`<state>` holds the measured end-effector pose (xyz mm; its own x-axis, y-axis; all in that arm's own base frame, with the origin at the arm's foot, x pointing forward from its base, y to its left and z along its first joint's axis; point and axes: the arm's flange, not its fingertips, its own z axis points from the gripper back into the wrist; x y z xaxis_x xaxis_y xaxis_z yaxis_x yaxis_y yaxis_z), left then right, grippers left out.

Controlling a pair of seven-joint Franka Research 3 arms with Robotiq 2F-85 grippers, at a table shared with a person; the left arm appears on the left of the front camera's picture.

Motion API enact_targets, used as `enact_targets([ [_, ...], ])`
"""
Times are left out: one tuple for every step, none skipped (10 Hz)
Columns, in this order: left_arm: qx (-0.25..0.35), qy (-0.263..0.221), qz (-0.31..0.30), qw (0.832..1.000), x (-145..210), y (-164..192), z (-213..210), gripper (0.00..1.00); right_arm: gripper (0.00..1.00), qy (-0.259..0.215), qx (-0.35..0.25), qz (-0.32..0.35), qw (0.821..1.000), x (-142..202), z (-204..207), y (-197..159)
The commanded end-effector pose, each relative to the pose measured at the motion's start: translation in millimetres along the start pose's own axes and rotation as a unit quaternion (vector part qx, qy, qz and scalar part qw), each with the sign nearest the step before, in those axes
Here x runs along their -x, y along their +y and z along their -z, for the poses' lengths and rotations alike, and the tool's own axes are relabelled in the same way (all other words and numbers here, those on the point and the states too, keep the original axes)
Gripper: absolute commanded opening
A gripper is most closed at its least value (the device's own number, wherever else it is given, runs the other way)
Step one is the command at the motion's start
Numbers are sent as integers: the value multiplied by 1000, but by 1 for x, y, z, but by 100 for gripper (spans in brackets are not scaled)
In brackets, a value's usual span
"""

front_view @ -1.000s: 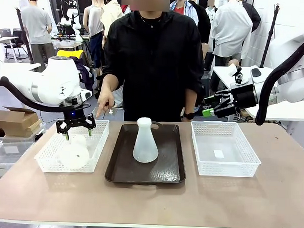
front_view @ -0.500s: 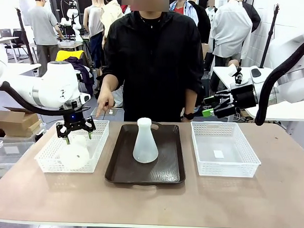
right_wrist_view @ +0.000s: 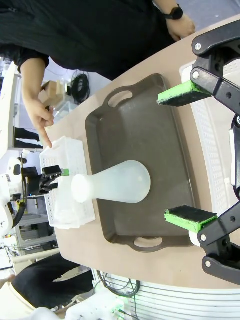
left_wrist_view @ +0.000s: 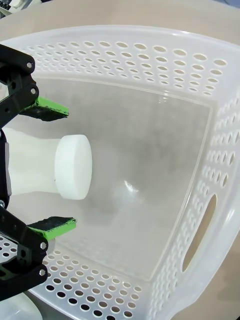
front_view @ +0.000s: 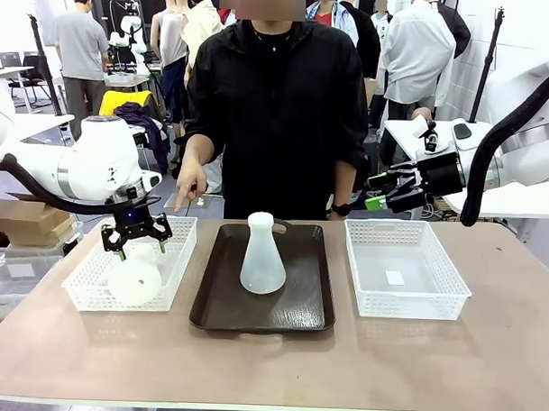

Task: Prepare the laboratory tools.
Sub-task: Pick up the Big flask that the person points to.

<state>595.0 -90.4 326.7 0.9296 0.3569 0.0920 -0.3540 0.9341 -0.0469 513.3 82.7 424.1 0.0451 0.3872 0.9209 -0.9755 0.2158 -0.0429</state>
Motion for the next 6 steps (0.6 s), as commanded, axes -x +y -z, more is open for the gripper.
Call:
enact_targets([
  [5, -3, 9, 1000, 1, 3, 4, 100, 100, 2, -1, 0, 1000, 0, 0, 1],
  [7, -2, 13, 1000, 2, 3, 5, 100, 100, 2, -1, 0, 1000, 0, 0, 1],
  [17, -9, 18, 1000, 2, 3, 4, 93, 100, 2, -1, 0, 1000, 0, 0, 1],
  [20, -17, 17, 1000, 1, 3, 4, 75, 100, 2, -1, 0, 1000, 0, 0, 1],
  [14, -26, 19, 999, 1, 3, 4, 56, 100, 2, -1, 0, 1000, 0, 0, 1],
  [11, -29, 22, 999, 0, 2, 4, 37, 100, 2, -1, 0, 1000, 0, 0, 1],
])
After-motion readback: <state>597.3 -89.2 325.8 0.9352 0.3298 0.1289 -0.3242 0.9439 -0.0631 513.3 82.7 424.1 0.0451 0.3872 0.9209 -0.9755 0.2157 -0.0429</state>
